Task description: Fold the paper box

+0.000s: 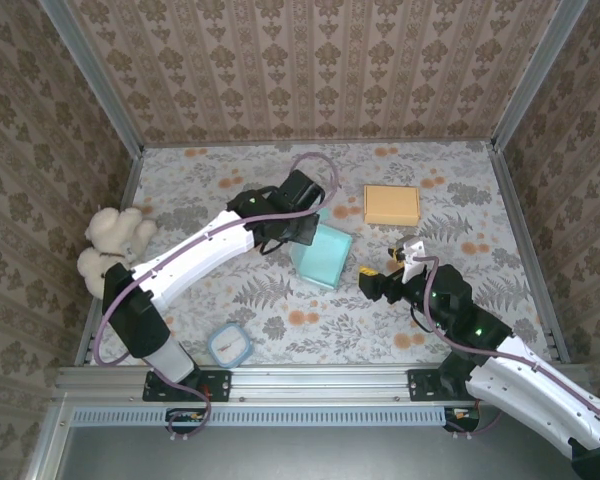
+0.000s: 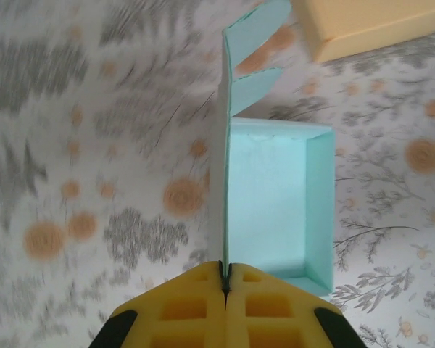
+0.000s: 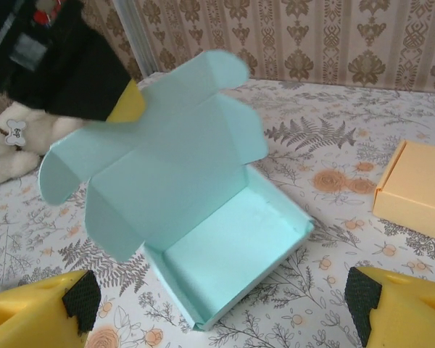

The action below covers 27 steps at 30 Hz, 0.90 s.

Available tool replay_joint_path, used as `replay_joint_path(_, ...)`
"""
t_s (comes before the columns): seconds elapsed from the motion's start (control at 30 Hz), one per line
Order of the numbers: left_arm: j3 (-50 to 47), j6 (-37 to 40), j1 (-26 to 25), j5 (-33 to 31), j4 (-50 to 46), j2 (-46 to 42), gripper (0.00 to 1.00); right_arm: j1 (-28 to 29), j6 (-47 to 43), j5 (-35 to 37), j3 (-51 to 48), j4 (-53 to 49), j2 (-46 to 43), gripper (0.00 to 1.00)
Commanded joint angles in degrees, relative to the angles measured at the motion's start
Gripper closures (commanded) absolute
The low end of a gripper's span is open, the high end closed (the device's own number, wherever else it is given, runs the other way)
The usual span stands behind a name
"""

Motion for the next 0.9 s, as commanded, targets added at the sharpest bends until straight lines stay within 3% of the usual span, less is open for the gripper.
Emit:
replay_joint_path(0.0, 4.90, 27.08, -1.12, 2.71, 4.16, -2.66, 1.00, -0.11, -0.85, -0.29, 0.97, 1.69, -0.77, 0.10)
replay_joint_path(0.17, 0.63, 53.15, -1.77, 5.12, 6.38, -4.22, 1.00, -0.12, -0.91, 0.50, 0.84, 1.89, 0.22, 0.10)
replay_joint_path(0.27, -2.04, 61.65, 0.32, 9.23, 6.77, -4.99, 1.00, -0.11, -0.48, 1.86, 1.64, 0.66, 1.88, 0.09)
replay_joint_path(0.47, -0.96, 67.47, 7.38, 19.97, 4.82, -3.99, 1.00, -0.21, -0.86, 5.80, 3.38, -1.71, 5.40, 0.09)
replay_joint_path(0.67, 0.18, 71.53, 10.11, 22.56, 2.70, -0.43, 1.00, -2.83, -0.26, 15.50, 2.77, -0.08, 9.56, 0.10)
replay_joint_path(0.73, 1.31, 72.01, 10.68, 22.52, 2.07, 0.74, 1.00, -6.17, -0.15, 14.02, 3.03, 1.45, 12.88, 0.09)
replay_joint_path(0.87, 3.02, 73.29, 10.87, 23.76, 0.29, 2.27, 1.00, -10.46, -5.94, 3.32, 2.51, 9.58, 20.61, 0.10)
